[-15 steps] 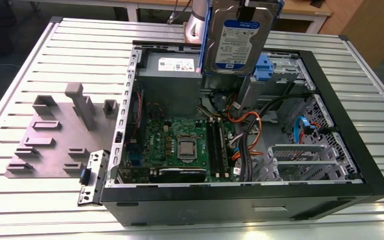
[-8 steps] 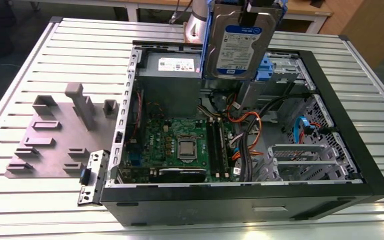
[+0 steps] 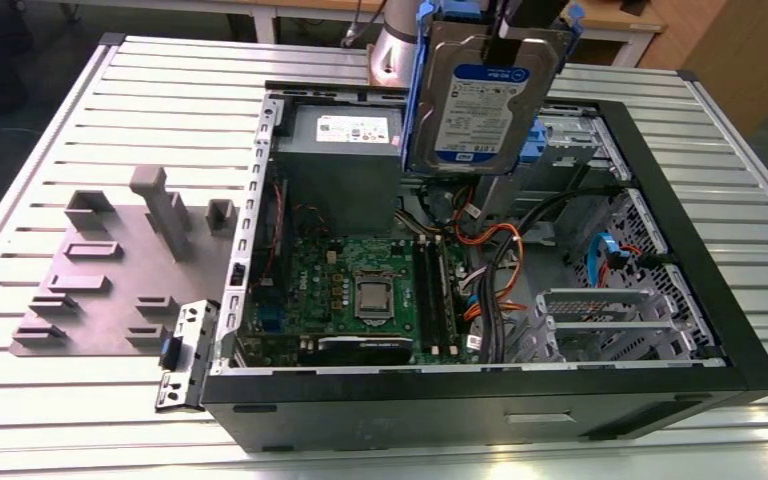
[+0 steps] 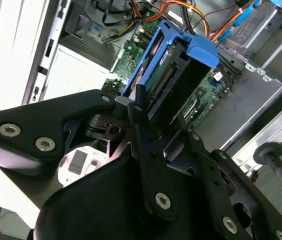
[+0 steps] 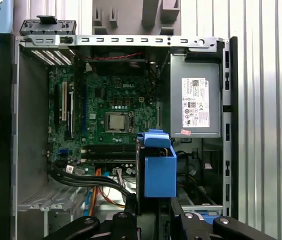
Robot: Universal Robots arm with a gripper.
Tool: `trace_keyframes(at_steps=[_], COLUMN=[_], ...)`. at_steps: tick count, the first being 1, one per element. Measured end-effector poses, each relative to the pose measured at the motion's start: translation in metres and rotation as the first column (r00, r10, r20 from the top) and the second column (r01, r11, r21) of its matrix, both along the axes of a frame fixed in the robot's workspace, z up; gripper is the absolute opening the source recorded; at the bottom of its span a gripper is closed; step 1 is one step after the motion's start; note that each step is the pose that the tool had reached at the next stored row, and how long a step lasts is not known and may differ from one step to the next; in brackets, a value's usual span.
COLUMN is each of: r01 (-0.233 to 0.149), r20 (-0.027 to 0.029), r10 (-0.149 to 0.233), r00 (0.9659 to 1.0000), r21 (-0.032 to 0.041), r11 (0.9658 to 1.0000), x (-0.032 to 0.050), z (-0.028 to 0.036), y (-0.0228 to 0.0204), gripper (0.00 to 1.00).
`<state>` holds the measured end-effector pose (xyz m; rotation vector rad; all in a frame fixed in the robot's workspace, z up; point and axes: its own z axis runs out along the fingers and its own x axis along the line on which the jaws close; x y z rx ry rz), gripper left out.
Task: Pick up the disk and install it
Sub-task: 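Pick up the disk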
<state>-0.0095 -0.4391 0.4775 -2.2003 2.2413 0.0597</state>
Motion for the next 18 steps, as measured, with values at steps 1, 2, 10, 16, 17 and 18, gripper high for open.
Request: trace_keyframes(at_steps=[1, 2, 10, 16, 17, 18], r01=[0.0, 0.0, 0.0, 0.0, 0.0, 0.0], r20=[0.0, 0.0, 0.0, 0.0, 0.0, 0.0], r10=[0.0, 0.0, 0.0, 0.0, 0.0, 0.0], r00=[1.0, 1.0, 1.0, 1.0, 1.0, 1.0], r21=[0.0001, 0.0001, 0.0, 0.0, 0.0002, 0.0001], r11=[1.0, 1.0, 1.0, 1.0, 1.0, 1.0], x=[0.0, 0.0, 0.0, 0.0, 0.0, 0.0], z=[0.0, -0.0001, 0.0, 0.0, -0.0001, -0.0001], y=[-0.0025, -0.0049, -0.0241, -0.0398, -0.0428, -0.0459], gripper=[0.35, 0.35, 0.35, 0.35, 0.35, 0.35])
